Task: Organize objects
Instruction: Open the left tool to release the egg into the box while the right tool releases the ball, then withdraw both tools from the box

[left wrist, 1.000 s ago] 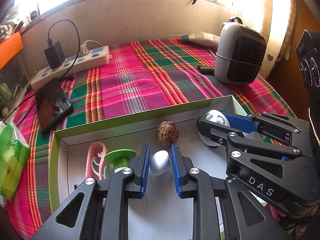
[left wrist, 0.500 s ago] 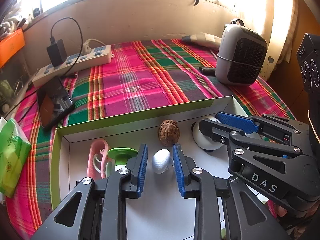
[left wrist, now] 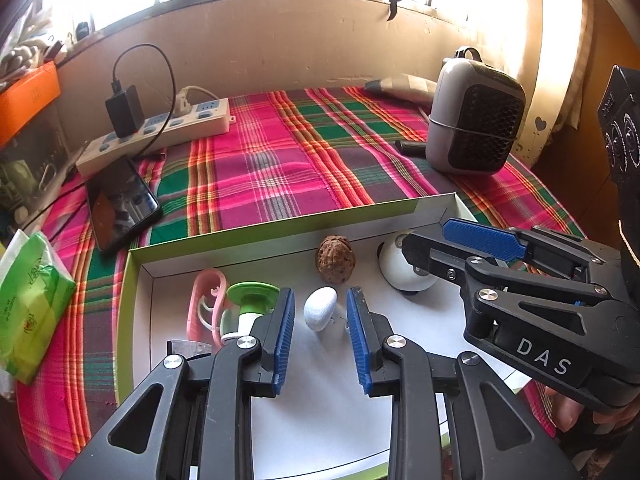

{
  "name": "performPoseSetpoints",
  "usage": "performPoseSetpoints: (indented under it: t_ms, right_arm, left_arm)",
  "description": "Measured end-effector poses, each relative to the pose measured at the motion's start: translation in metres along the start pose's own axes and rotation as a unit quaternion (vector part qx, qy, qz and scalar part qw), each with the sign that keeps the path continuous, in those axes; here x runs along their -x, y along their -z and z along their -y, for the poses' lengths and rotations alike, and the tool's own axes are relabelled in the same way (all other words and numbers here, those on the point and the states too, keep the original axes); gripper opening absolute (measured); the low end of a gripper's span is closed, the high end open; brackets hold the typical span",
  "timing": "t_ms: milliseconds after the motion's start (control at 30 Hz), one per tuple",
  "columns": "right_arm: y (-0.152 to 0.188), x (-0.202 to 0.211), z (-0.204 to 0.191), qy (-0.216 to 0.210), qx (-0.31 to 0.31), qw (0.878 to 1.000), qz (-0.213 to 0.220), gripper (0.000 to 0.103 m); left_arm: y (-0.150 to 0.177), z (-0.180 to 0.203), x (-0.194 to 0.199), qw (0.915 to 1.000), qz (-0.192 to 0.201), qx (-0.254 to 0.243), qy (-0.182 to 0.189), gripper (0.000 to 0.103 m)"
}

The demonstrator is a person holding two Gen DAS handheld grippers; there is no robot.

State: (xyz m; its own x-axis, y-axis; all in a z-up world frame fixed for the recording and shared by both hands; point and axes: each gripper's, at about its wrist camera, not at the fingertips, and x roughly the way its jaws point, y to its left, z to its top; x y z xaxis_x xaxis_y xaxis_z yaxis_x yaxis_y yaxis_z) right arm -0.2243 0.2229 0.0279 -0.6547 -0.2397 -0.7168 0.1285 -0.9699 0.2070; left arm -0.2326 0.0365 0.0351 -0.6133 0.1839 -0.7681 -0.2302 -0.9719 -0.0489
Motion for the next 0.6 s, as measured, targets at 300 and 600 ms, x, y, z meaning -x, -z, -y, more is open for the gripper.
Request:
performPoseSetpoints:
  t_ms: [300, 600]
  right_arm:
    - [0.006, 0.021, -0.005, 0.000, -0.006, 1.000, 0.014, 0.040]
    - [0.018, 0.043, -0.016, 0.001, -0.006, 1.000, 0.030, 0.040]
  left_arm:
    - [0.007, -0.003, 0.022, 0.9997, 0.018, 0.015, -0.006, 0.025]
    - [0.021, -0.001, 0.049, 0.9992, 0.034, 0.018, -0.009, 0.025]
